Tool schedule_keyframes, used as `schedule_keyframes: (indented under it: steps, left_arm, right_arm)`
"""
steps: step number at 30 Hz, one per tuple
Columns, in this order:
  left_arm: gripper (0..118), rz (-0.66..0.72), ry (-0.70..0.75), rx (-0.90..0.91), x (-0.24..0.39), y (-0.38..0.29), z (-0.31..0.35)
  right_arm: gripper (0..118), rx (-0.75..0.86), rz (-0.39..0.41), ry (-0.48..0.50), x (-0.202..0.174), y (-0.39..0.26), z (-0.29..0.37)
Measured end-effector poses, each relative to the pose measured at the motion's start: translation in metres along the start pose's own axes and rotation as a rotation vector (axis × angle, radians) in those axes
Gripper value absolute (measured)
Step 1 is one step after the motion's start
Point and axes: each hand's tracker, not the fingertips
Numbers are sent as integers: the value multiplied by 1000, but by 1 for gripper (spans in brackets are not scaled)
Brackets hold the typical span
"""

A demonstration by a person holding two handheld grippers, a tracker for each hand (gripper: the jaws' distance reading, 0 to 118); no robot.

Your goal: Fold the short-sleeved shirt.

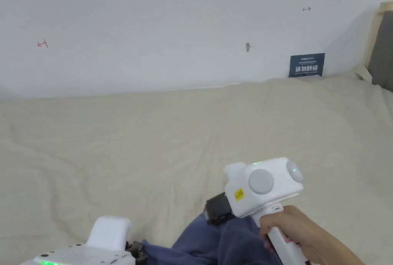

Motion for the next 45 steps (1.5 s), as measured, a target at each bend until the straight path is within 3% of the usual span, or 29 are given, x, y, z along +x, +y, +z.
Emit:
schedule_keyframes:
  steps: [1, 3, 5, 6, 7, 12, 16, 22, 35, 41, 45]
  left_arm:
    - [6, 9, -2, 4, -1, 1, 1]
    - [6, 39, -9, 8, -1, 4, 1]
    - [6, 25, -1, 10, 1, 6, 0]
    - [6, 11, 10, 6, 3, 7, -1]
    - [6, 3, 12, 8, 5, 7, 0]
    - [6, 22, 6, 17, 3, 9, 8]
    - [6, 26, 17, 20, -1, 9, 15]
    - [6, 40, 66, 92, -12, 25, 44]
    - [6, 21, 271, 340, -64, 136, 145]
    - [6, 28, 322, 435, -70, 167, 190]
    - [6, 42, 306, 497, -71, 186, 213]
  right_arm:
    - [87, -38, 1, -1, -4, -5, -7]
    - [75, 33, 83, -101, -17, -9, 0]
    - [46, 12, 119, -126, -23, -9, 6]
    - [10, 8, 123, -130, -21, -8, 6]
    - [2, 13, 113, -134, -22, -7, 8]
    - [2, -15, 106, -149, -26, -5, 11]
    - [2, 25, 56, -111, -22, 1, 44]
    - [2, 214, -71, -61, 6, 17, 143]
    - [2, 616, -296, -128, 67, -15, 355]
    - [2, 702, -345, -187, 83, -27, 413]
    - [2, 741, -304, -185, 79, -27, 437]
